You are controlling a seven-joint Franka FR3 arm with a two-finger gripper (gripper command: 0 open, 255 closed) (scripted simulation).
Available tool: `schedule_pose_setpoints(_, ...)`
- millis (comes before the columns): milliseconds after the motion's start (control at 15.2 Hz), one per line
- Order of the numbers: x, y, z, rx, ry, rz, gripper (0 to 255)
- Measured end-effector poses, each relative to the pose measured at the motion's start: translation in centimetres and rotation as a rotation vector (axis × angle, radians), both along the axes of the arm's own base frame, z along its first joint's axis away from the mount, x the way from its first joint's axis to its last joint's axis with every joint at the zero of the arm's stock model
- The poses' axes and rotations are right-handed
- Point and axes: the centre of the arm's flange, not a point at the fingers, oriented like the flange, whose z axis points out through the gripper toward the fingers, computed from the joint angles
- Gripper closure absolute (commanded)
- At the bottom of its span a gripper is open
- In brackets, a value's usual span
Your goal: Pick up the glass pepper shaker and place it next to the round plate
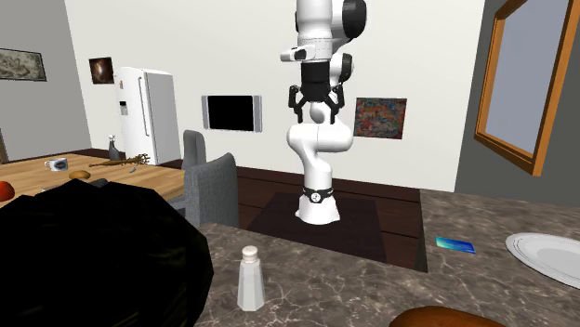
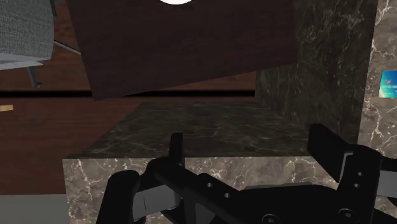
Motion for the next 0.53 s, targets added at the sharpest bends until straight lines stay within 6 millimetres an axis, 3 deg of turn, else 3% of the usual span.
schedule_pose_setpoints(132, 0.4, 0.0, -0.4, -0.002, -0.002, 0.000, 0)
schedule_pose_setpoints(528, 6.1, -0.5, -4.1, -0.028, -0.032, 0.000, 0)
